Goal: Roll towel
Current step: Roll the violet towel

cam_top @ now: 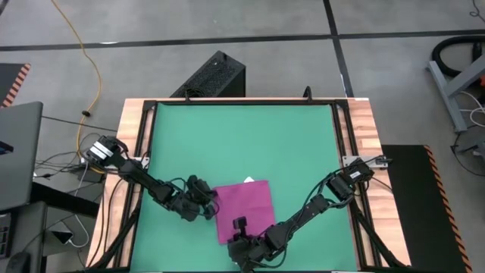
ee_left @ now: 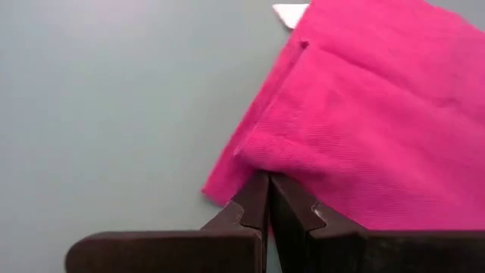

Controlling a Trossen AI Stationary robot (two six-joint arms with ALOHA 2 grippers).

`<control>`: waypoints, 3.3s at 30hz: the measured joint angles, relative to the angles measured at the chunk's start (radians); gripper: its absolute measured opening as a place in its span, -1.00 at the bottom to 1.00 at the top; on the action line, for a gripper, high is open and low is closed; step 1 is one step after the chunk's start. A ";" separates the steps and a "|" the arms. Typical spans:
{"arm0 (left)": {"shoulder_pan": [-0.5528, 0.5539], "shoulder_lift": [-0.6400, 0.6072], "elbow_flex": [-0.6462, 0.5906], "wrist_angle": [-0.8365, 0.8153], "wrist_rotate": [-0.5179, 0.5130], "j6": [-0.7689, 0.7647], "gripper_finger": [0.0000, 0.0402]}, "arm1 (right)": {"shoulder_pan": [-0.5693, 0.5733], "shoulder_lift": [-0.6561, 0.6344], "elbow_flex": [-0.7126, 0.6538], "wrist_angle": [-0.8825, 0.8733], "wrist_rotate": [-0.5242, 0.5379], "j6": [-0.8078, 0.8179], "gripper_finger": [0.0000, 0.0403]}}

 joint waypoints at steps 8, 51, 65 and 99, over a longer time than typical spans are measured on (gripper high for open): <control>-0.011 -0.211 0.000 -0.097 0.093 0.012 -1.00 | -0.001 0.000 0.000 -0.011 -0.002 0.000 -0.74; -0.038 0.057 0.048 -0.025 0.108 -0.088 -1.00 | 0.051 -0.013 0.021 -0.100 0.002 -0.076 -0.24; -0.064 0.057 0.047 -0.066 0.107 -0.080 -1.00 | 0.199 -0.066 0.034 -0.453 0.085 0.263 -0.17; -0.064 0.057 0.047 -0.067 0.113 -0.065 -1.00 | 0.191 -0.068 -0.062 -0.661 0.237 0.542 -0.47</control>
